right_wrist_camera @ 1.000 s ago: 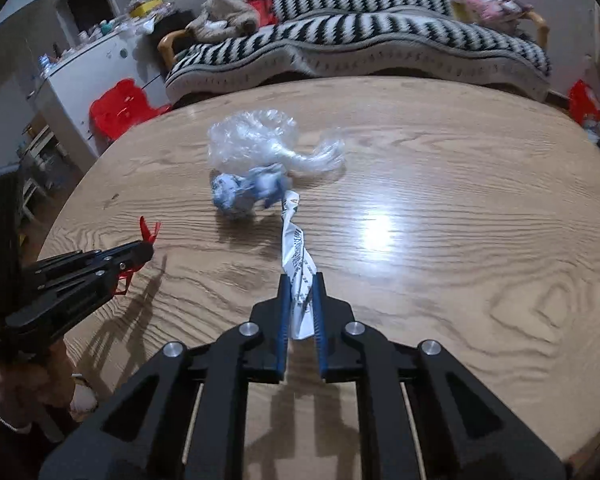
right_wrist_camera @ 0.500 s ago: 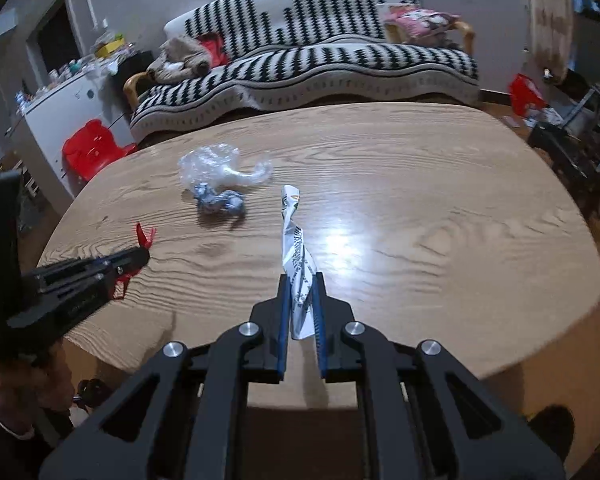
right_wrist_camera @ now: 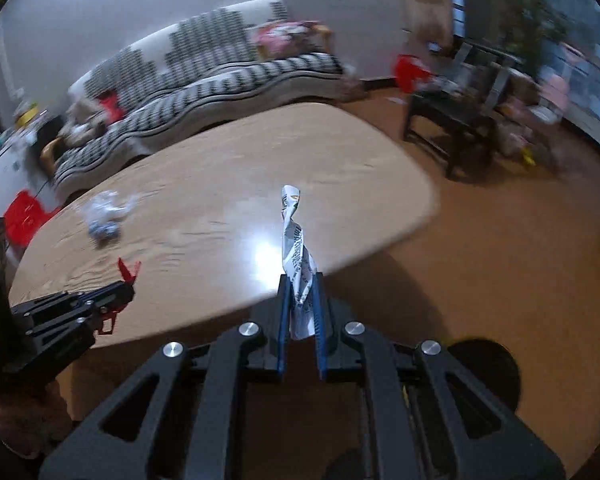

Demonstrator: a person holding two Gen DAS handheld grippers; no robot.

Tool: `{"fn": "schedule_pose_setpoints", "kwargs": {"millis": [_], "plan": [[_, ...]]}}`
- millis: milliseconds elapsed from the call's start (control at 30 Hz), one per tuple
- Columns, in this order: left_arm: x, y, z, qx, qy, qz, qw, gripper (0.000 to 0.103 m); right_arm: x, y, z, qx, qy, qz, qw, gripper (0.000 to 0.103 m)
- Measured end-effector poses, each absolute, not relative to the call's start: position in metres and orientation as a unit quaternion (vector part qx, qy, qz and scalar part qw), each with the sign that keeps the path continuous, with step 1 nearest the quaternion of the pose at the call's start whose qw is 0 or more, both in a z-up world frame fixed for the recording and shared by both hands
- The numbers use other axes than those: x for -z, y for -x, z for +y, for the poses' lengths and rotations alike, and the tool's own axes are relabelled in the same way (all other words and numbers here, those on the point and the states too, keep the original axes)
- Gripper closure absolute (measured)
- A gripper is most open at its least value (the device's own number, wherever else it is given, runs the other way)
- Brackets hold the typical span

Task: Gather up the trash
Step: 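Carry the red piece and paper strip over the bin and open both tools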

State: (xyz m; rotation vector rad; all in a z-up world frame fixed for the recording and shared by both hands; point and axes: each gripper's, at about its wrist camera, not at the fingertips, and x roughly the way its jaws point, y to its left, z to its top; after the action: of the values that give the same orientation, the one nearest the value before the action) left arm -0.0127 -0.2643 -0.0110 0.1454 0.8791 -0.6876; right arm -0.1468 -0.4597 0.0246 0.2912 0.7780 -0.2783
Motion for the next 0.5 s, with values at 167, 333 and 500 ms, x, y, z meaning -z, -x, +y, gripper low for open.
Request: {"fn": "schedule_pose_setpoints", "kwargs": {"millis": [167,333,500], "plan": [[0.019,0.040,-0.327,0.383,-0.077,0.421,0.819,0.097,-0.006,0.201,-0.516,0.197,-0.166,0.388,0.885,0.091],[0.033,0.072,-0.387,0.440,-0.084,0.429,0.784,0.097,0.014,0.256,-0.562,0.251,-0.202,0.402,0.857,0.091],[0.055,0.102,-0.437,0.486,-0.092,0.444,0.747,0.097,0.036,0.295,-0.597,0.297,-0.247,0.426,0.818,0.091]]}}
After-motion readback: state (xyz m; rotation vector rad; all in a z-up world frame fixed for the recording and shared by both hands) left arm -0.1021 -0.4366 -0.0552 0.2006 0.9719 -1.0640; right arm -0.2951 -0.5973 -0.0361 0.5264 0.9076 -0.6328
